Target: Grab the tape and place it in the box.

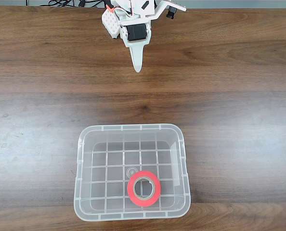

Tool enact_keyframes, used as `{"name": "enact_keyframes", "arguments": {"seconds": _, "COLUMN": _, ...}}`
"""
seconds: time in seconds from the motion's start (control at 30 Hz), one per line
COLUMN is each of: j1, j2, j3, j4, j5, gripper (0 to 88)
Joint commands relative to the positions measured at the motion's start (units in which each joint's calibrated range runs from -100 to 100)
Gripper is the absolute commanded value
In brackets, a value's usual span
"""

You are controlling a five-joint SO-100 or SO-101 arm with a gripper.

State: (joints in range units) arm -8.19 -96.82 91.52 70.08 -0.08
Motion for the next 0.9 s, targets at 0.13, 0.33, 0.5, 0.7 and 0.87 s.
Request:
{"name": "enact_keyframes", "arguments": {"seconds": 0.13, "j1": 5.0, "j2": -2.1, "j3": 4.3, "j4": 0.3, "j5": -1.0, "gripper": 1.3}}
{"name": "enact_keyframes", "arguments": {"seconds": 0.33, "j1": 4.9, "j2": -2.1, "j3": 4.4, "j4": 0.3, "j5": -1.0, "gripper": 1.3}}
{"name": "enact_keyframes", "arguments": {"seconds": 0.5, "j1": 4.8, "j2": -2.1, "j3": 4.4, "j4": 0.3, "j5": -1.0, "gripper": 1.3}}
{"name": "enact_keyframes", "arguments": {"seconds": 0.7, "j1": 4.8, "j2": -2.1, "j3": 4.4, "j4": 0.3, "j5": 0.2, "gripper": 1.3}}
{"name": "enact_keyframes", "arguments": {"seconds": 0.87, "j1": 4.8, "j2": -2.1, "j3": 4.4, "j4": 0.3, "j5": -0.1, "gripper": 1.3}}
